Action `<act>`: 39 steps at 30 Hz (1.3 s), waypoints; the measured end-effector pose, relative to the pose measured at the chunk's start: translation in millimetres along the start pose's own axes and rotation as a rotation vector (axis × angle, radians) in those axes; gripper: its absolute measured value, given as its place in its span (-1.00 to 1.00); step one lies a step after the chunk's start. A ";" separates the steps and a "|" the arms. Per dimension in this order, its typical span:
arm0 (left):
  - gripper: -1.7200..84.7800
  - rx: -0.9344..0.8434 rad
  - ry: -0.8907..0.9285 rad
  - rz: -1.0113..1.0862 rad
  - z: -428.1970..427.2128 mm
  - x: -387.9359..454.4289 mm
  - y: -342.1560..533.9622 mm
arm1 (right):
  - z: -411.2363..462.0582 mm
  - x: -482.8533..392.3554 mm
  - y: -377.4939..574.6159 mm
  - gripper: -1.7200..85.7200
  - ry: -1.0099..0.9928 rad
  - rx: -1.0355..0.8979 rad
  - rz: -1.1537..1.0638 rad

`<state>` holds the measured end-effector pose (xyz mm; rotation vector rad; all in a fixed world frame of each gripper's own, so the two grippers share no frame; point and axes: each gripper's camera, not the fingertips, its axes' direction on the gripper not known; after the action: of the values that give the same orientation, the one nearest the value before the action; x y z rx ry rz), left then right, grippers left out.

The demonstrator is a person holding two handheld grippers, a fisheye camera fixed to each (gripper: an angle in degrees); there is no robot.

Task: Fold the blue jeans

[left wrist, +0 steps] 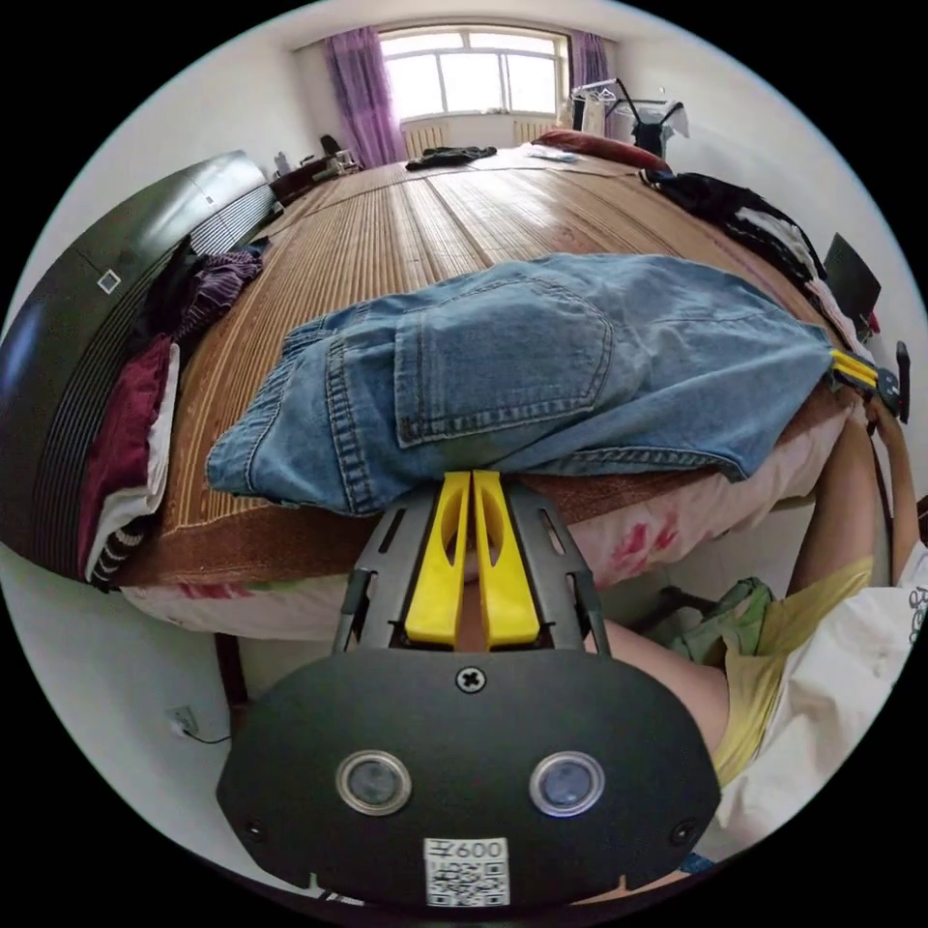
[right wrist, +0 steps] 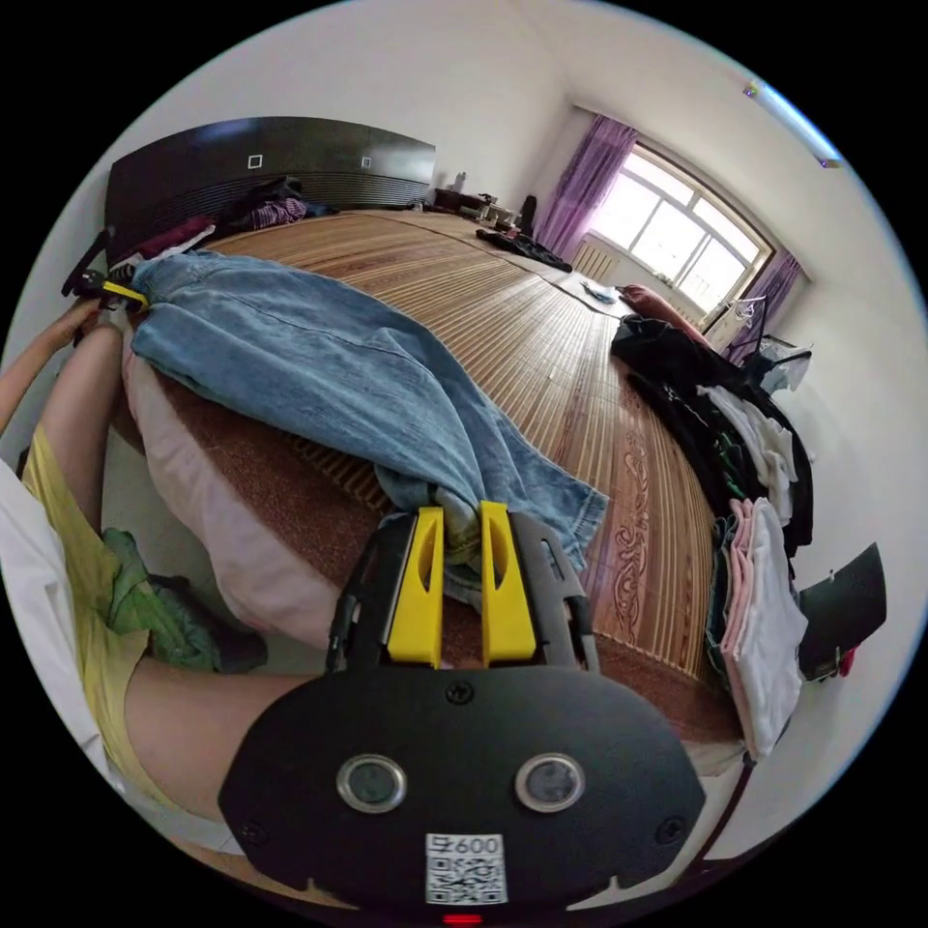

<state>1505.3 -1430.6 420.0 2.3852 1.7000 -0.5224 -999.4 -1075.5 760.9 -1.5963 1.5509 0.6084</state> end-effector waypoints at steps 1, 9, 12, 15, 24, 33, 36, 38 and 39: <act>-0.95 -0.015 -0.075 0.053 -2.8 13.3 -7.8 | -5.4 1.3 -1.2 -0.87 0.016 0.002 -0.010; -0.94 -0.003 -0.124 0.137 -34.0 16.1 -30.4 | -37.7 29.0 -14.0 -0.87 0.016 0.001 -0.021; -0.94 0.019 0.058 0.033 -47.3 -23.2 -36.6 | -50.7 52.8 -18.6 -0.87 -0.052 0.013 0.008; -0.94 0.028 0.209 -0.046 -55.4 -54.9 -41.9 | -62.6 62.5 -25.0 -0.87 -0.054 0.015 0.004; -0.93 0.048 0.311 -0.075 -95.6 -80.2 -59.7 | -98.0 85.1 -44.0 -0.87 -0.015 0.036 -0.031; -0.70 0.623 0.551 -0.419 -210.2 -187.3 -27.7 | -136.8 151.1 -53.9 -0.85 -0.202 0.089 0.037; -0.60 0.517 0.587 -0.485 -206.4 -239.5 -70.4 | -146.9 165.8 -60.3 -0.85 -0.216 0.102 0.046; -0.57 0.322 0.560 -0.468 -187.6 -255.6 -114.2 | -150.2 174.6 -66.0 -0.85 -0.220 0.095 0.056; -0.57 0.193 0.511 -0.429 -172.8 -257.5 -142.3 | -153.0 182.7 -69.2 -0.84 -0.241 0.090 0.071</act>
<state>1328.9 -1551.9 685.7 2.4277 2.5146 -0.1267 -938.2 -1311.4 714.2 -1.3525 1.4392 0.7314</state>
